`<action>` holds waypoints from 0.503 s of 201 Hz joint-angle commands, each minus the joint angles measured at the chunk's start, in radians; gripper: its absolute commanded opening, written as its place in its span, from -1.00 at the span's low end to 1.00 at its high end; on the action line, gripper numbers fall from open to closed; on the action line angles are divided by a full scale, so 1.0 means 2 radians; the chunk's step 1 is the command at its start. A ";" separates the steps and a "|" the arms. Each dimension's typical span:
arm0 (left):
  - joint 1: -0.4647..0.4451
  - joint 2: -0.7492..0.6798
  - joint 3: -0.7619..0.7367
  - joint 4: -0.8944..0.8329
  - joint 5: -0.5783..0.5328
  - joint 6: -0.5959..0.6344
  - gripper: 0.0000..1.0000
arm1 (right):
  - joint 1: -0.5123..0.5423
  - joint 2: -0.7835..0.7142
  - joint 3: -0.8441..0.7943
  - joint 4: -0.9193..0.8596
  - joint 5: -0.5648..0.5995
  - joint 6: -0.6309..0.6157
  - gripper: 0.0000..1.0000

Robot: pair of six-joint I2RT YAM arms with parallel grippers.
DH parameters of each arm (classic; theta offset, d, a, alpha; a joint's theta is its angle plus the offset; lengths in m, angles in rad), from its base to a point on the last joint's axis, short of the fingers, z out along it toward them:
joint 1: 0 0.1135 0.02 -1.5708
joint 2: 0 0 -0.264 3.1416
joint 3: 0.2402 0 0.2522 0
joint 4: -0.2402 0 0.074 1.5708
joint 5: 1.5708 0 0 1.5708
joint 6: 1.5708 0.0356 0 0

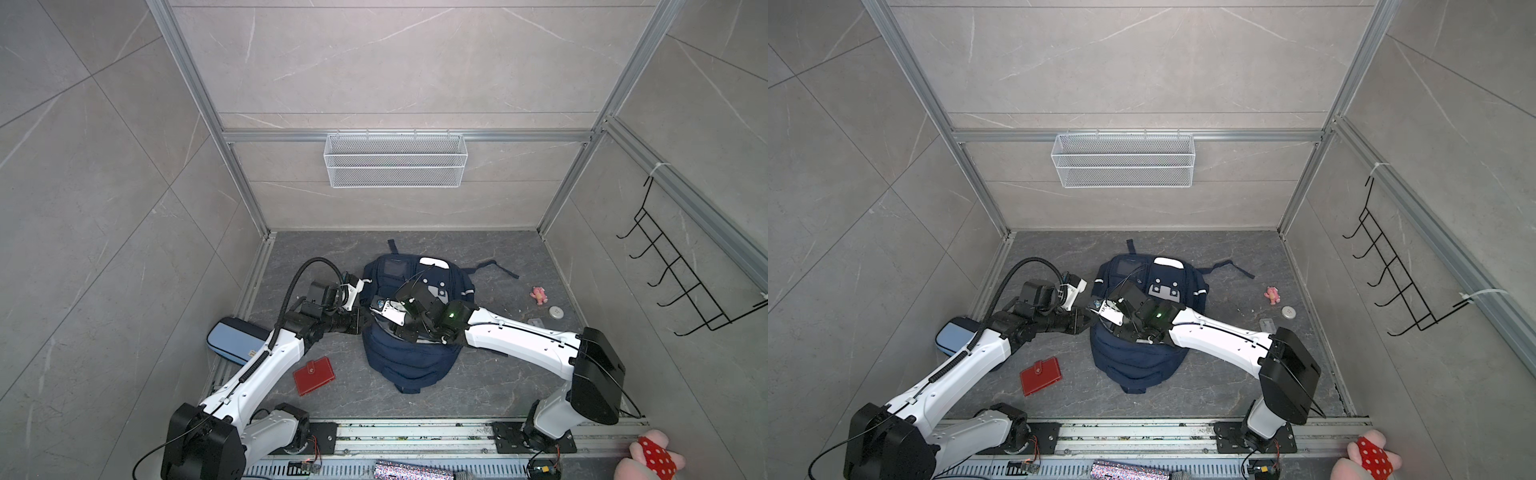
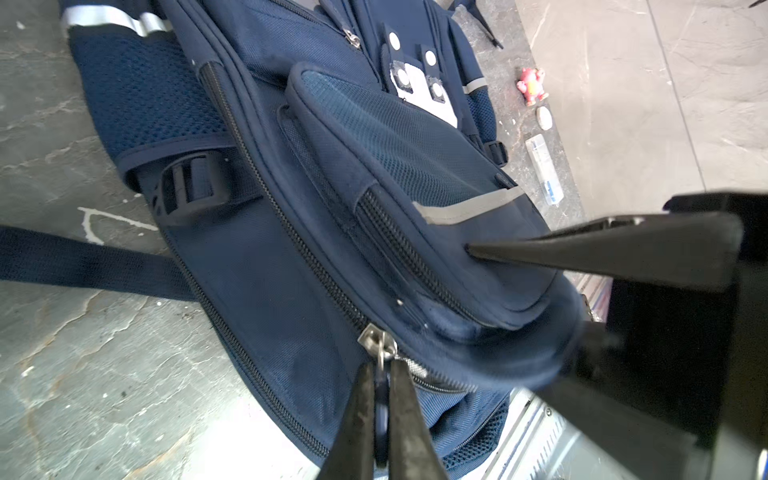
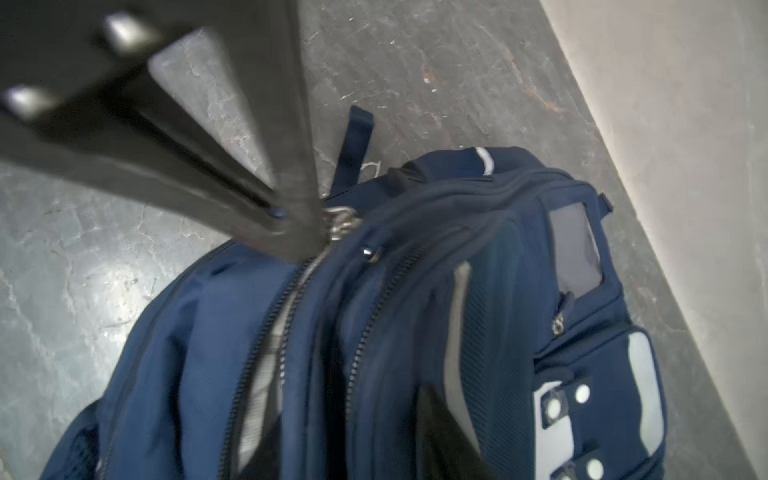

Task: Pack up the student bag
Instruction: 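Pull the main zipper open with the left gripper while the right holds the top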

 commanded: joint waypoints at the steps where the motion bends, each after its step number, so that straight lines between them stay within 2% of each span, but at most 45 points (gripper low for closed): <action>1: 0.017 -0.009 0.035 -0.007 -0.024 -0.016 -1.00 | -0.021 -0.018 -0.016 -0.001 0.039 0.011 -0.74; 16: 0.037 0.005 0.036 -0.008 -0.053 -0.022 -1.00 | -0.021 -0.038 -0.028 -0.003 0.018 -0.005 -1.00; 29: 0.038 0.016 0.037 0.014 -0.063 -0.014 -1.00 | -0.021 -0.048 -0.035 -0.009 -0.015 -0.025 -1.00; 48: 0.039 0.037 0.039 0.054 -0.065 0.011 -1.00 | -0.014 -0.055 -0.035 -0.027 -0.025 -0.052 -1.00; 65: 0.041 0.070 0.045 0.097 -0.033 0.057 -1.00 | -0.003 -0.065 -0.044 -0.031 -0.017 -0.097 -1.00; 101: 0.054 0.180 0.155 0.016 -0.010 0.160 -1.00 | 0.005 -0.076 -0.034 -0.035 -0.005 -0.126 -1.00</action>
